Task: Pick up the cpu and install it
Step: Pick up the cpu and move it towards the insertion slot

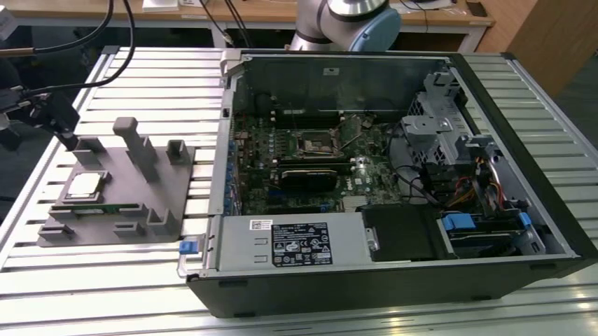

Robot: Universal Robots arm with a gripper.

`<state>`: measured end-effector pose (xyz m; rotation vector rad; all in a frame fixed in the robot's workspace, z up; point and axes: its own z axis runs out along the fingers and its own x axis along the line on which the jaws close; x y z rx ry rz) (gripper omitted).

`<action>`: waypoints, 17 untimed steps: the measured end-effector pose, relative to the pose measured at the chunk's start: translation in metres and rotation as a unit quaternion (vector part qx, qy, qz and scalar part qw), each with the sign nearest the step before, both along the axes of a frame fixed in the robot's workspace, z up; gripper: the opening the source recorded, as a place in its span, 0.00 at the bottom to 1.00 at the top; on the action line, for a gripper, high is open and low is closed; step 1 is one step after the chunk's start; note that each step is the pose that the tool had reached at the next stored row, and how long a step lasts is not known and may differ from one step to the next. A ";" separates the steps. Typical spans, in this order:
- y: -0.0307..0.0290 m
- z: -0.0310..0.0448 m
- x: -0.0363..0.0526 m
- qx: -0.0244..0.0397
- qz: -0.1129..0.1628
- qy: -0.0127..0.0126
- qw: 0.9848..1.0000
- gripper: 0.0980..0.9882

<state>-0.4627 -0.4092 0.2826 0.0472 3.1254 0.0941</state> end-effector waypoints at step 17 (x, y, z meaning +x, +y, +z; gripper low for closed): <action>-0.0005 -0.0055 0.0000 0.000 0.000 0.000 1.000 0.88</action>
